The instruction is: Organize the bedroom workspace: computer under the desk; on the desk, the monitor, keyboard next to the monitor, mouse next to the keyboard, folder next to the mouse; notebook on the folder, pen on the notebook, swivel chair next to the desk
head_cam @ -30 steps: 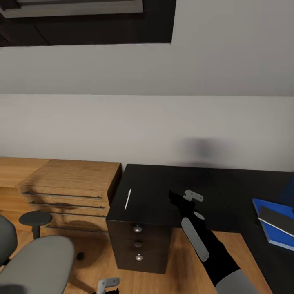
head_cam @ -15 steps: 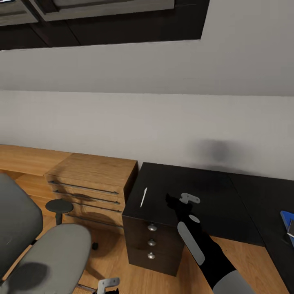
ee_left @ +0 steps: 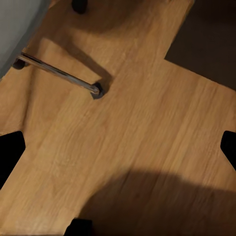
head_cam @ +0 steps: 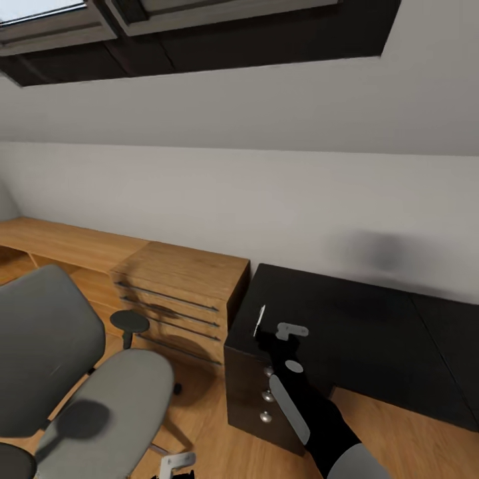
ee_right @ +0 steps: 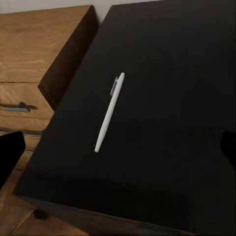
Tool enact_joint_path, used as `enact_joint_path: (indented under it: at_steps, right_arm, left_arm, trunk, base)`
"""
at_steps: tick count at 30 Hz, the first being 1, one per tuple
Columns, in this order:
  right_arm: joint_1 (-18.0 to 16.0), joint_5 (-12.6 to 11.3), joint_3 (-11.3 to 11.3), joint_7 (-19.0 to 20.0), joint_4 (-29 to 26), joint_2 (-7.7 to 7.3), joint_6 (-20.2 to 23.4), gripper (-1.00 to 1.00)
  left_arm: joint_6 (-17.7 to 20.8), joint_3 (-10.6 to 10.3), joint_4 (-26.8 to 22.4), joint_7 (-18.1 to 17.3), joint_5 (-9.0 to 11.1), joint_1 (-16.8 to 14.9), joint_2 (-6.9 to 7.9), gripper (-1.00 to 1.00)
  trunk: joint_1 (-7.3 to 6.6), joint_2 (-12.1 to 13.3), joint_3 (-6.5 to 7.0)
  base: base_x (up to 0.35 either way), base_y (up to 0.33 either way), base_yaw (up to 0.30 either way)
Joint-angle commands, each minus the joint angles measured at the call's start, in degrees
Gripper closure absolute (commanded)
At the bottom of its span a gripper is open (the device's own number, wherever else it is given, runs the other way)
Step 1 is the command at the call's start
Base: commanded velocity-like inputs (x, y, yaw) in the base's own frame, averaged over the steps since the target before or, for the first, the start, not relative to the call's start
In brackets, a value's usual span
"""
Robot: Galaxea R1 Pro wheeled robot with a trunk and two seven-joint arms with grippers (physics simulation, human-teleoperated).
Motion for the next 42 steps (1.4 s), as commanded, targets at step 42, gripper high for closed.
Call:
enact_joint_path:
  at_steps: [42]
  right_arm:
    - [-25.53, 4.49, -0.58, 0.37, 41.37, 0.37, -9.22, -1.0]
  left_arm:
    - [22.48, 24.61, -62.96, 28.85, -0.35, -0.07, 15.98, -1.0]
  trunk:
    - [0.0, -0.05, -0.67]
  base:
    - [0.0, 0.0, 0.108]
